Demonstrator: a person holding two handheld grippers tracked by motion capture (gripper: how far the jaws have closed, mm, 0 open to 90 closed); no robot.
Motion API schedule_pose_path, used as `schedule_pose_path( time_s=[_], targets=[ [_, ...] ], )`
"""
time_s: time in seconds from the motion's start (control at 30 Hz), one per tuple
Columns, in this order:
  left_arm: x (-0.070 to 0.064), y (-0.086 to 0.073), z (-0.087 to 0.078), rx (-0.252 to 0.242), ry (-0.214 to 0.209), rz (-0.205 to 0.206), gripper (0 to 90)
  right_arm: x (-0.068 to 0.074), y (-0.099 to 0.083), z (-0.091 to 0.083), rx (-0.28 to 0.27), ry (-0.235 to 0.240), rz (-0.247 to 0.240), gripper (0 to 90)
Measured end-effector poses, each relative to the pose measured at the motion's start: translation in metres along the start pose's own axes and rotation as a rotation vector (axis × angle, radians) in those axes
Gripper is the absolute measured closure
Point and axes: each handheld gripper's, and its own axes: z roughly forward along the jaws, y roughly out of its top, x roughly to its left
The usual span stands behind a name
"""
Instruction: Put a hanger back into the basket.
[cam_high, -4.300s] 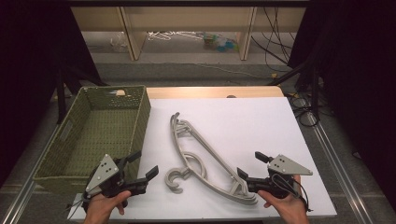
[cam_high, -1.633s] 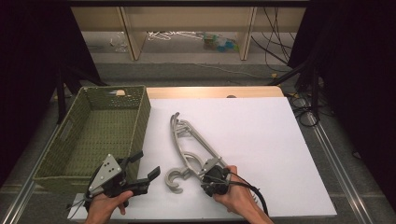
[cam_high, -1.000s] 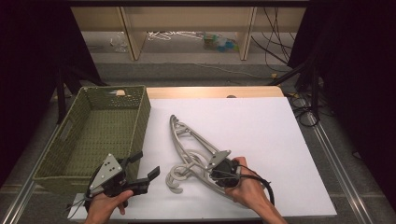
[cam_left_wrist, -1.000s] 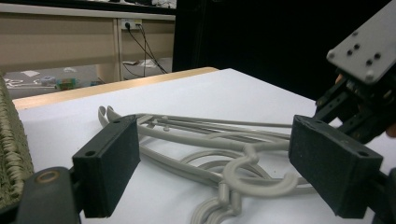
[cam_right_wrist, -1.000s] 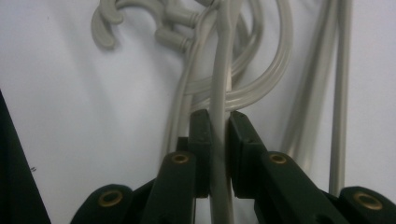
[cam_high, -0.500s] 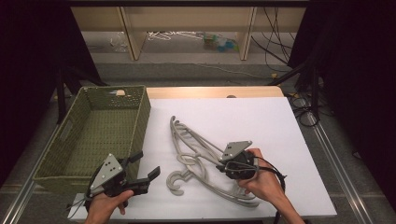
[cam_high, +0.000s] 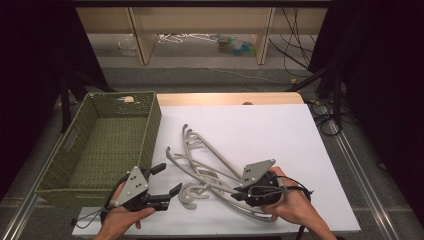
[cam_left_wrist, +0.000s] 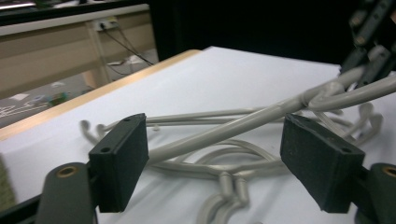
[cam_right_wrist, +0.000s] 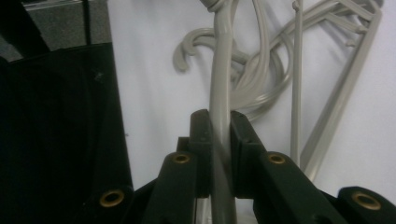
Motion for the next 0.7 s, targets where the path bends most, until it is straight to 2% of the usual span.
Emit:
schedule_pose_path(
  time_s=[0.03, 0.07, 0.13, 0.17, 0.2, 0.27, 0.3, 0.33, 0.47, 0.5, 0.53, 0.57, 0.6, 0.63, 0.7],
  targets=[
    [-0.003, 0.0, 0.003, 0.011, -0.018, 0.011, 24.1, 0.0, 0.0, 0.0, 0.0, 0.0, 0.0, 82.3],
    [-0.006, 0.0, 0.006, 0.028, -0.032, 0.038, 25.5, 0.002, 0.001, 0.001, 0.003, 0.031, -0.016, 82.2],
    [-0.01, 0.001, 0.011, 0.062, -0.05, 0.081, 25.2, 0.003, 0.002, 0.001, -0.002, 0.046, -0.021, 82.2],
    [-0.011, 0.001, 0.013, 0.073, -0.046, 0.101, 25.2, 0.003, 0.002, 0.001, -0.002, 0.046, -0.021, 82.2],
    [-0.015, 0.002, 0.015, 0.085, -0.044, 0.14, 25.1, 0.003, 0.002, 0.0, -0.003, 0.051, -0.019, 82.2],
    [-0.02, 0.004, 0.019, 0.107, -0.072, 0.174, 25.2, 0.003, 0.002, 0.0, -0.008, 0.056, -0.022, 82.2],
    [-0.021, 0.004, 0.021, 0.123, -0.075, 0.215, 25.1, 0.004, 0.002, -0.001, -0.006, 0.062, -0.022, 82.2],
    [-0.022, 0.004, 0.023, 0.142, -0.087, 0.237, 24.8, 0.004, 0.002, -0.001, -0.006, 0.059, -0.029, 82.2],
    [-0.025, 0.002, 0.029, 0.189, -0.113, 0.254, 22.9, 0.006, 0.003, 0.001, -0.002, 0.073, -0.035, 82.2],
    [-0.026, 0.001, 0.031, 0.204, -0.123, 0.269, 22.6, 0.007, 0.004, 0.002, -0.001, 0.082, -0.047, 82.2],
    [-0.026, 0.001, 0.031, 0.204, -0.123, 0.269, 24.9, 0.007, 0.004, 0.002, -0.001, 0.082, -0.047, 82.2],
    [-0.027, 0.001, 0.032, 0.216, -0.128, 0.288, 28.6, 0.007, 0.004, 0.002, 0.0, 0.089, -0.052, 82.2],
    [-0.028, 0.001, 0.033, 0.216, -0.128, 0.302, 28.6, 0.007, 0.004, 0.002, 0.0, 0.089, -0.052, 82.2],
    [-0.029, 0.001, 0.034, 0.222, -0.136, 0.341, 36.8, 0.008, 0.005, 0.003, -0.001, 0.095, -0.057, 82.1],
    [-0.029, 0.002, 0.036, 0.222, -0.147, 0.355, 40.4, 0.009, 0.005, 0.003, -0.002, 0.11, -0.061, 82.1]
  ],
)
